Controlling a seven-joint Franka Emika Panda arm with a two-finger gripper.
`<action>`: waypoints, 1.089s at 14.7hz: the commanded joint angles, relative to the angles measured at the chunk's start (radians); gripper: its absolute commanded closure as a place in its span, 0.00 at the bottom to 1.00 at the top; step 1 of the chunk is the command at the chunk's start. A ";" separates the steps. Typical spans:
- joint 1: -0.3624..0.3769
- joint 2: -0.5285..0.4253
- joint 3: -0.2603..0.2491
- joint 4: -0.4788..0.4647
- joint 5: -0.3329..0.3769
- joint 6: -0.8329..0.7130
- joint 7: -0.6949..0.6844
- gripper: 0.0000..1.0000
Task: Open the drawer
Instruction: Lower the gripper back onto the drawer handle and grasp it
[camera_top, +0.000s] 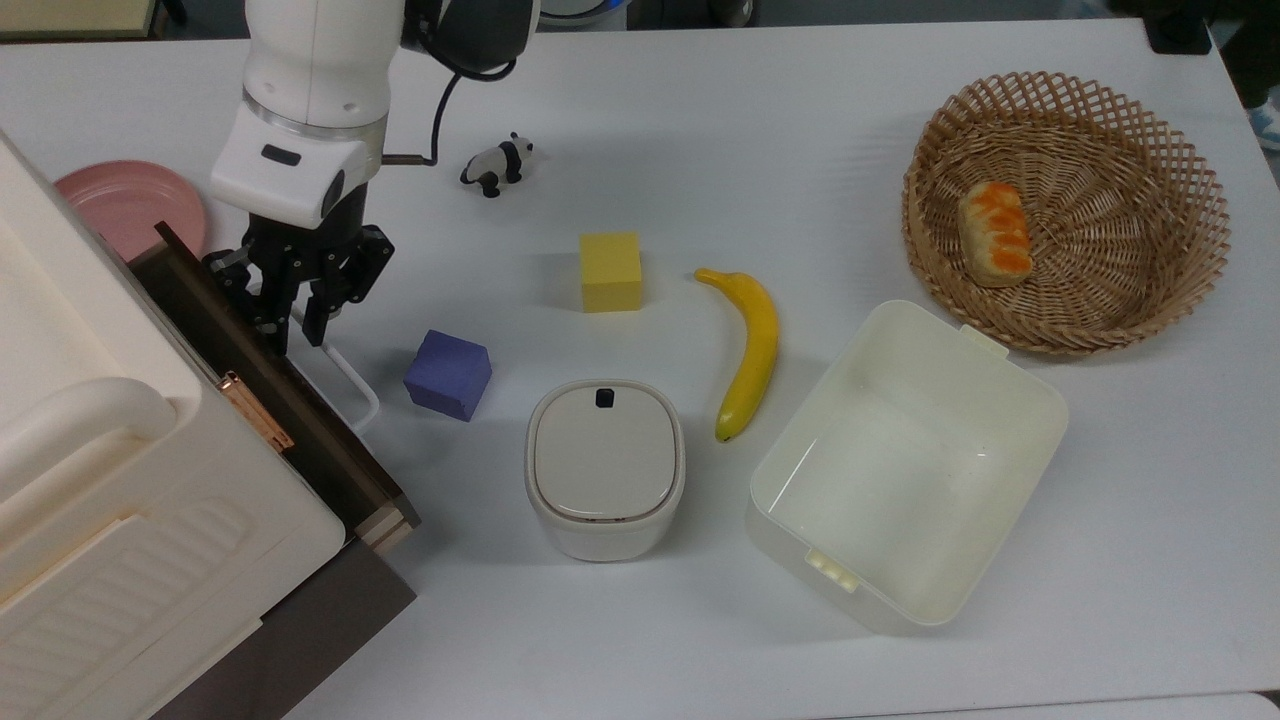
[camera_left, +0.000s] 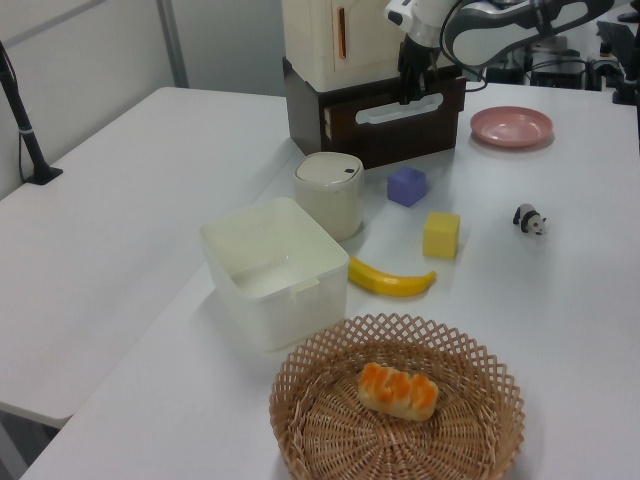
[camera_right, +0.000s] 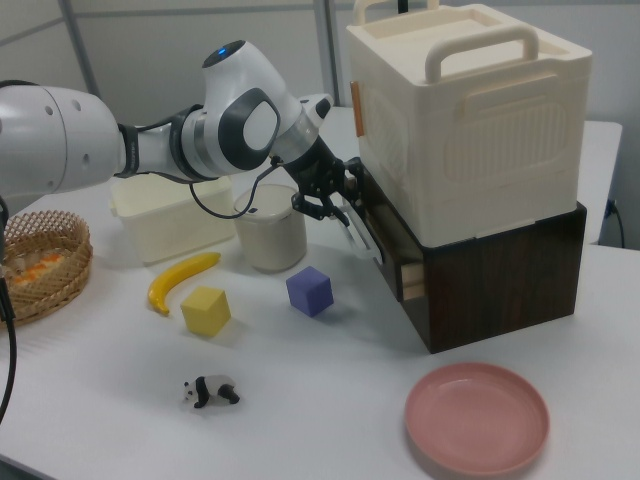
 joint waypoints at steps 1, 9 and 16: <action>0.018 -0.013 0.002 -0.002 0.018 -0.077 0.013 0.71; 0.025 0.020 0.002 -0.002 0.034 -0.081 0.013 0.75; 0.024 0.027 0.002 -0.001 0.032 -0.075 0.006 0.93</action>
